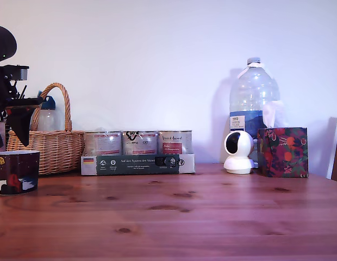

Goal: Pick up the coffee capsules from the table one by one and drop them inside the nearest coffee cup

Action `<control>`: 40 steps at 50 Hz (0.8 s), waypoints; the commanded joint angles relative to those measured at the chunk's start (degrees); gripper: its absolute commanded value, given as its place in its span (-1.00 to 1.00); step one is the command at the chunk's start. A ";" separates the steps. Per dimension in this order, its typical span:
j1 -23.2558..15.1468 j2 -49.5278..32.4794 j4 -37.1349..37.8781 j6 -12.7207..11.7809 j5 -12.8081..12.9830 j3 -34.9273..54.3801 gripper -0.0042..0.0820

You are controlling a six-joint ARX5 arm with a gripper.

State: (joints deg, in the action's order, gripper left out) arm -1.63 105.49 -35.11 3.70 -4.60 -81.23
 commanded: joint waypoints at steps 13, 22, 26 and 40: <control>1.05 -3.41 2.16 0.59 -4.66 -0.66 -0.97; 1.97 -5.44 3.52 -0.42 -7.50 0.11 -0.93; 2.40 -7.39 5.66 -0.44 -8.28 2.25 -0.94; 2.47 -18.75 12.63 -1.38 -8.26 16.35 -0.93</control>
State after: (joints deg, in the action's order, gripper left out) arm 0.97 88.36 -24.05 2.70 -12.60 -68.29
